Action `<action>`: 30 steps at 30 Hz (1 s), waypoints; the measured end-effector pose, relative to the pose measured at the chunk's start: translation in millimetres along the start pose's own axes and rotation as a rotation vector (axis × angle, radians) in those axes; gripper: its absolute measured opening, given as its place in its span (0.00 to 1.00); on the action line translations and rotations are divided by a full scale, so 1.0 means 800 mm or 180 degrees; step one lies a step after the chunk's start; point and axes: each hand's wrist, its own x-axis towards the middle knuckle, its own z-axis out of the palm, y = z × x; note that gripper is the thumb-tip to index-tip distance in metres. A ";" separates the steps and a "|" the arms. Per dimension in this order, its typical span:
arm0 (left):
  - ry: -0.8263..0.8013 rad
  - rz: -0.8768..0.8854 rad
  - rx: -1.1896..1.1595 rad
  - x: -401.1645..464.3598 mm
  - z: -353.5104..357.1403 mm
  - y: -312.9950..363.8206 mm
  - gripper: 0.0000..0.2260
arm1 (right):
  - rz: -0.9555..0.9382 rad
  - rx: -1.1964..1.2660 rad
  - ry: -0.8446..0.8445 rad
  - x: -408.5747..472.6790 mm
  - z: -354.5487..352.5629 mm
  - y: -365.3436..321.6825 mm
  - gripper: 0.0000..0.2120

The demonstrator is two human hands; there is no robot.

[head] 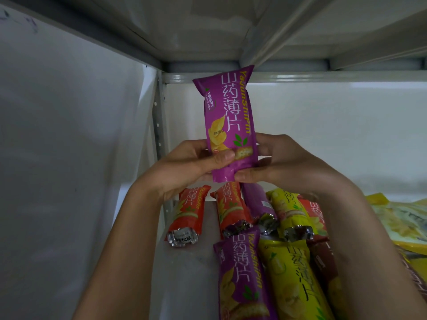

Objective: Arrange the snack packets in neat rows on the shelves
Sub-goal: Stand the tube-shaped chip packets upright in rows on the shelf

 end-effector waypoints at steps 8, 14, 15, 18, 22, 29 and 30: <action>0.0121 0.0181 0.0176 0.001 -0.004 -0.004 0.22 | -0.0032 0.0355 -0.0098 -0.004 -0.004 -0.005 0.23; -0.0213 0.0066 0.0060 -0.004 -0.005 -0.001 0.23 | 0.0130 0.0581 0.0479 0.002 -0.002 0.000 0.11; -0.0227 0.0025 -0.0195 -0.003 -0.003 0.000 0.22 | 0.0144 0.0541 0.0487 0.002 -0.001 0.000 0.11; -0.0024 0.0042 -0.0610 0.001 -0.001 0.002 0.21 | 0.0248 0.0521 0.0206 -0.001 -0.002 -0.002 0.12; -0.0004 0.0037 -0.0304 0.000 -0.004 -0.002 0.20 | 0.0034 0.1020 0.0085 -0.004 -0.003 -0.009 0.15; -0.0168 0.0193 -0.0527 0.002 0.004 0.004 0.20 | -0.0123 0.1138 0.0880 0.002 -0.002 -0.005 0.10; -0.0094 0.0283 -0.0685 0.003 0.005 0.004 0.20 | -0.0095 0.1095 0.0801 0.002 -0.002 -0.004 0.10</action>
